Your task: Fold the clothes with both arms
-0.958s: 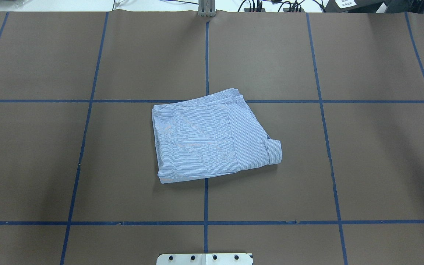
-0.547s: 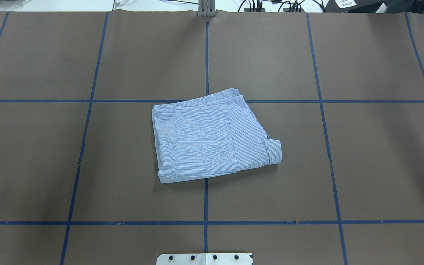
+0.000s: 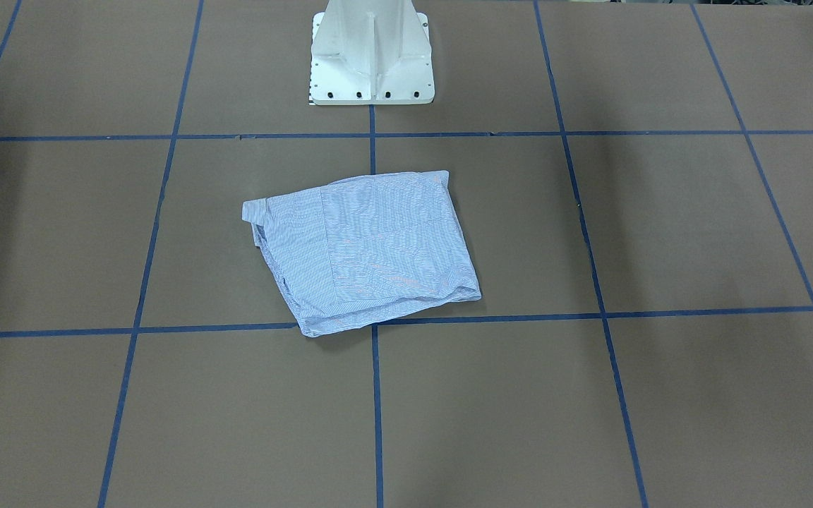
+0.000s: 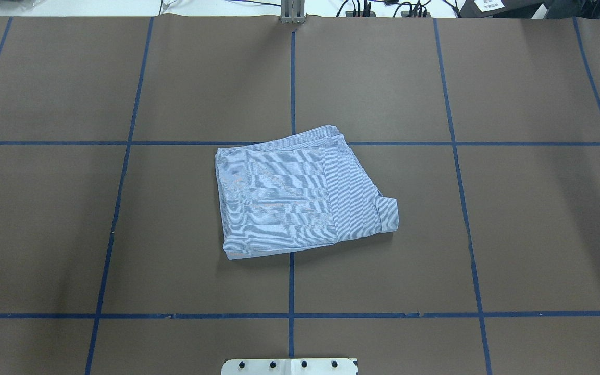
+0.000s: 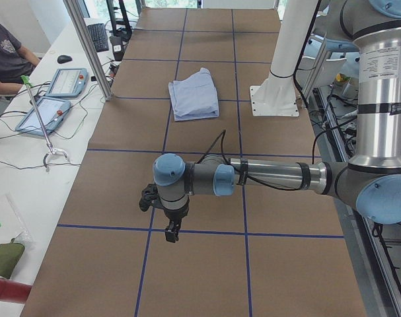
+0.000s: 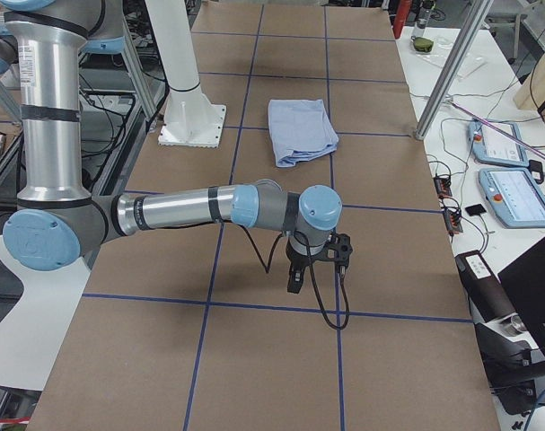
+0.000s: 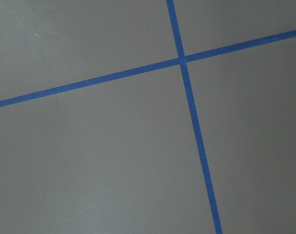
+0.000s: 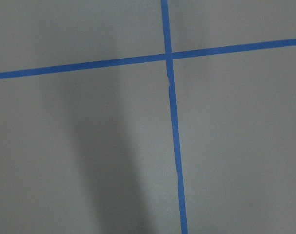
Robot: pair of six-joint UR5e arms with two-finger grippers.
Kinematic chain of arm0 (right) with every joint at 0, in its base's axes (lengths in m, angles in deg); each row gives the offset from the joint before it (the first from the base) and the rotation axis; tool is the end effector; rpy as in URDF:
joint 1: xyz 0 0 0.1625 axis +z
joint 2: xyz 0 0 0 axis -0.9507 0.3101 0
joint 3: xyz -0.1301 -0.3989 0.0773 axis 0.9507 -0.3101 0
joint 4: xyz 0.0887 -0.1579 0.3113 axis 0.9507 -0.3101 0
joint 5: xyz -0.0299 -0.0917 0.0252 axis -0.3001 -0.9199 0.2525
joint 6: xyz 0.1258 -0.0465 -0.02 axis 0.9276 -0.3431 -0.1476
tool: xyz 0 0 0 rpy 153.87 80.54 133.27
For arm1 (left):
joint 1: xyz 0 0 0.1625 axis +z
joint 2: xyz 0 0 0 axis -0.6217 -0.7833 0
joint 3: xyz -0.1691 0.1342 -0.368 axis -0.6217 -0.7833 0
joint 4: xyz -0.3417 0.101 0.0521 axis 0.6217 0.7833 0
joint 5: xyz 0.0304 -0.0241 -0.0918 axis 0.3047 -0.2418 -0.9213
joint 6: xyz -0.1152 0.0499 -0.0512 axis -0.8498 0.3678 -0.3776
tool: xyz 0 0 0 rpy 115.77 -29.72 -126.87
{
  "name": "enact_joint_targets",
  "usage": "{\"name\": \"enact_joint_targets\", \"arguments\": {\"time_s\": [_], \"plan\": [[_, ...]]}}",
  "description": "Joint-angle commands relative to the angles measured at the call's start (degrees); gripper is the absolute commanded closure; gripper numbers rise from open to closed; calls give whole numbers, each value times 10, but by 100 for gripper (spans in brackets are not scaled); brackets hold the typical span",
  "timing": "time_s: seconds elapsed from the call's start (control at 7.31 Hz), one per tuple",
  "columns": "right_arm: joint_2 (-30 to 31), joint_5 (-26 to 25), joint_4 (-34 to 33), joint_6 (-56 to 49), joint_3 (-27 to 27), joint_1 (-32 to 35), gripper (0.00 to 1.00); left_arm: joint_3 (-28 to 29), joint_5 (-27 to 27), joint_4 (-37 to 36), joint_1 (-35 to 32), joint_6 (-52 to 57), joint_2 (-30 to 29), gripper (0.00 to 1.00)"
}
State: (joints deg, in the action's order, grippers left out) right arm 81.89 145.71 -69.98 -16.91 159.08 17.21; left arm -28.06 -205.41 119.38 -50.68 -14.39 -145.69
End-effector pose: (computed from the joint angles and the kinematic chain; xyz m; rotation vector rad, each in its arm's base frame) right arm 0.0283 -0.4007 0.6429 -0.1432 -0.8147 0.0730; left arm -0.0412 -0.4058 0.6769 0.0717 0.6837 0.2206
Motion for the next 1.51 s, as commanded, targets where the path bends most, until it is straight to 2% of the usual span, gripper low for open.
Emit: {"name": "enact_joint_targets", "arguments": {"time_s": [0.0, 0.41, 0.82, 1.09, 1.37], "plan": [[11, 5, 3, -4, -7, 1, 0, -1, 0, 0, 0, -1, 0, 0], [34, -2, 4, -45, -5, 8, 0, -2, 1, 0, -1, -1, -1, 0], [37, -13, 22, -41, -15, 8, 0, -3, 0, 0, -2, -1, -2, 0], [36, -41, 21, -40, -21, 8, 0, -3, 1, 0, -2, -1, -2, 0], [31, -42, 25, -40, -21, 8, 0, -3, 0, 1, -2, -1, -2, 0]]}}
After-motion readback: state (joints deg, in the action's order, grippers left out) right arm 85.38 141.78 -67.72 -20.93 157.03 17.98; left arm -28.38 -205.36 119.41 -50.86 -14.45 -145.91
